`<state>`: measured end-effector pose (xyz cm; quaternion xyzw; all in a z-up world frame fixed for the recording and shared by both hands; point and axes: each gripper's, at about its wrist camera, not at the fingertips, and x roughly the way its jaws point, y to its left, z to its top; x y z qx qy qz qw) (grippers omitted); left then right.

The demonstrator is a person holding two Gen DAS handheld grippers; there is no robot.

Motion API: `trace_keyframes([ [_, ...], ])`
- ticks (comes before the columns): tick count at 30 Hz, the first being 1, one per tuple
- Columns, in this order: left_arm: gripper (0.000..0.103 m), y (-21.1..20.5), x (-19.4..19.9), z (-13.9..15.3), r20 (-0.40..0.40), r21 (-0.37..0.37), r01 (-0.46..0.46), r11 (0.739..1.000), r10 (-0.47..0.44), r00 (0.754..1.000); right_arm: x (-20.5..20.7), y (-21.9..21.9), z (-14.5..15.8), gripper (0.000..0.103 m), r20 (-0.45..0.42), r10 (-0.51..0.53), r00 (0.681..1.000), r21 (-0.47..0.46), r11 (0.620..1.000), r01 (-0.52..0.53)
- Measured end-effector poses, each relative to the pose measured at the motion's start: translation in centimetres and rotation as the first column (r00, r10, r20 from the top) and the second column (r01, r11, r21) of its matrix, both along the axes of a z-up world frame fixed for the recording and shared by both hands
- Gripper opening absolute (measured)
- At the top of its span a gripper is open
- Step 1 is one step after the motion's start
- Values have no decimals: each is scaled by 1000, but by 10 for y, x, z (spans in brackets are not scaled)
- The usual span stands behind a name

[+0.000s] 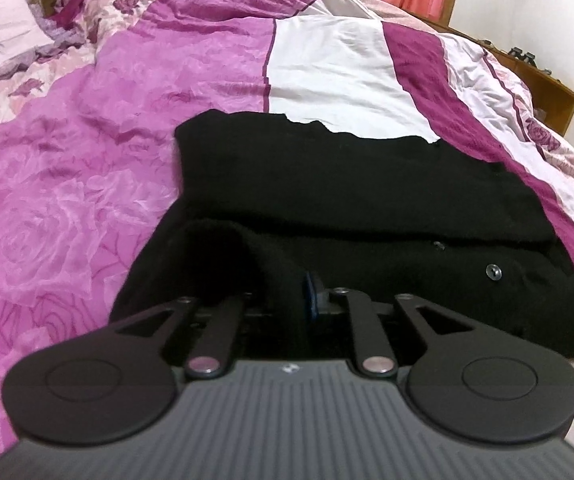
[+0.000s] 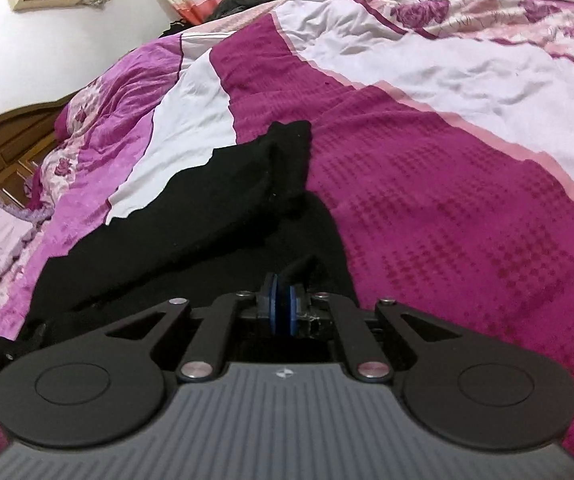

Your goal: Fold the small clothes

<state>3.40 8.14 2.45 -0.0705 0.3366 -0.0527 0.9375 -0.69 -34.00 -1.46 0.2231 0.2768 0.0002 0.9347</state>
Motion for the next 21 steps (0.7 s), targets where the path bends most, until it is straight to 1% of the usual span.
trace_keyframes([
  [1, 28, 2, -2, 2, 0, 0, -15, 1000, 15, 1000, 0, 1, 0, 6, 3, 2, 1000, -10, 1000, -2],
  [2, 34, 4, -5, 5, 4, -1, -31, 1000, 31, 1000, 0, 1, 0, 6, 4, 3, 1000, -11, 1000, -3],
  [4, 35, 9, -12, 9, 16, -1, -55, 998, 55, 998, 0, -1, 0, 6, 2, 4, 1000, 4, 1000, -4],
  [6, 35, 14, -18, 13, 14, 8, -70, 998, 70, 997, 0, -4, 2, 6, -8, 4, 1000, 26, 1000, -4],
  [8, 35, 20, -23, 16, 6, -3, -79, 997, 79, 997, -3, -6, 8, 8, -18, 3, 1000, 38, 999, -3],
  [10, 35, 25, -29, 18, -3, -34, -78, 996, 78, 997, -10, -8, 15, 20, -19, -9, 1000, 43, 999, 9],
  [11, 35, 26, -32, 19, -6, -50, -77, 996, 77, 997, -14, -9, 19, 23, -18, -15, 1000, 40, 999, 15],
  [13, 35, 28, -38, 20, -12, -81, -70, 994, 69, 998, -24, -9, 26, 39, -8, -15, 1000, 29, 999, 15],
  [15, 35, 28, -42, 19, -29, -112, -58, 992, 56, 998, -35, -9, 34, 49, -1, -23, 1000, 10, 1000, 23],
  [16, 35, 27, -43, 19, -39, -124, -55, 991, 50, 998, -41, -9, 37, 52, 3, -23, 1000, 2, 1000, 23],
  [18, 35, 24, -45, 16, -63, -132, -51, 990, 43, 997, -51, -10, 41, 53, 4, -14, 1000, 5, 1000, 14],
  [21, 35, 19, -46, 11, -106, -106, -48, 993, 37, 994, -63, -11, 43, 54, -6, -5, 1000, 37, 999, 5],
])
